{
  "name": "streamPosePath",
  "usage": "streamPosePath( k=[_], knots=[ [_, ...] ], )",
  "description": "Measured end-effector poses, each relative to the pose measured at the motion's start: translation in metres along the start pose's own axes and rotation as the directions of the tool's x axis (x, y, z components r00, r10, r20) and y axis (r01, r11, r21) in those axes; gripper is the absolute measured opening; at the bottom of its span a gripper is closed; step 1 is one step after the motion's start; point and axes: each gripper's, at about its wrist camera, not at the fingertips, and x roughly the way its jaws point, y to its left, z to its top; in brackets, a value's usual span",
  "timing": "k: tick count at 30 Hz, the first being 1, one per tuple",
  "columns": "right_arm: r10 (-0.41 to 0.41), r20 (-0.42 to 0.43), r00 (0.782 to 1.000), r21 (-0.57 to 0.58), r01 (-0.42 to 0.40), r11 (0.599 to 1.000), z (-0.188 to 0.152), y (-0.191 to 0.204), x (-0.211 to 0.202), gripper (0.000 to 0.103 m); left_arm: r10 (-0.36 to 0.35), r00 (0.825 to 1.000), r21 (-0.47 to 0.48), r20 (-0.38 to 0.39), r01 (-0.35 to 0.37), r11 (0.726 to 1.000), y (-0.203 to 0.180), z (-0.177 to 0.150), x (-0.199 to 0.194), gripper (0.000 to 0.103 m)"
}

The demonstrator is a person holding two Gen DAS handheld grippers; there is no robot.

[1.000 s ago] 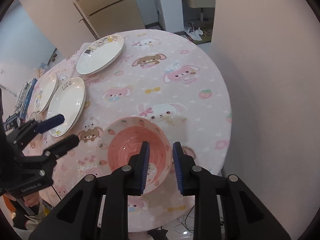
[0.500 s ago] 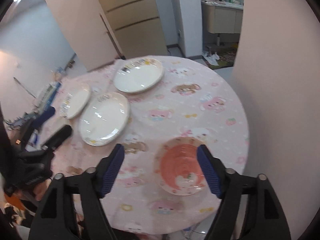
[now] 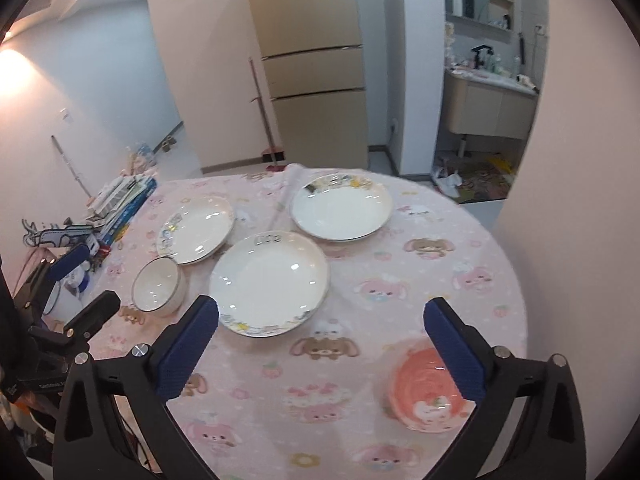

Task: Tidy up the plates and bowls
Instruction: 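Move both tools back across the table toward the white ribbed bowl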

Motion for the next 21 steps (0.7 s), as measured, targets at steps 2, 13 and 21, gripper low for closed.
streamPosePath(
  k=[2, 13, 21],
  knots=[
    [0.019, -0.024, 1.0, -0.013, -0.019, 1.0, 0.003, 0.015, 0.015, 0.103, 0.016, 1.0, -0.026, 0.003, -0.016, 1.0, 0.021, -0.005, -0.004, 0.103],
    [0.161, -0.098, 0.982, 0.01, -0.161, 0.987, 0.015, 0.092, 0.094, 0.103, 0.144, 0.988, -0.162, -0.051, -0.151, 0.975, 0.123, -0.037, -0.009, 0.103],
    [0.192, -0.188, 0.963, -0.012, -0.198, 0.98, 0.013, 0.132, 0.142, 0.103, 0.181, 0.974, -0.214, -0.134, -0.207, 0.955, 0.169, -0.063, 0.013, 0.103]
  ],
)
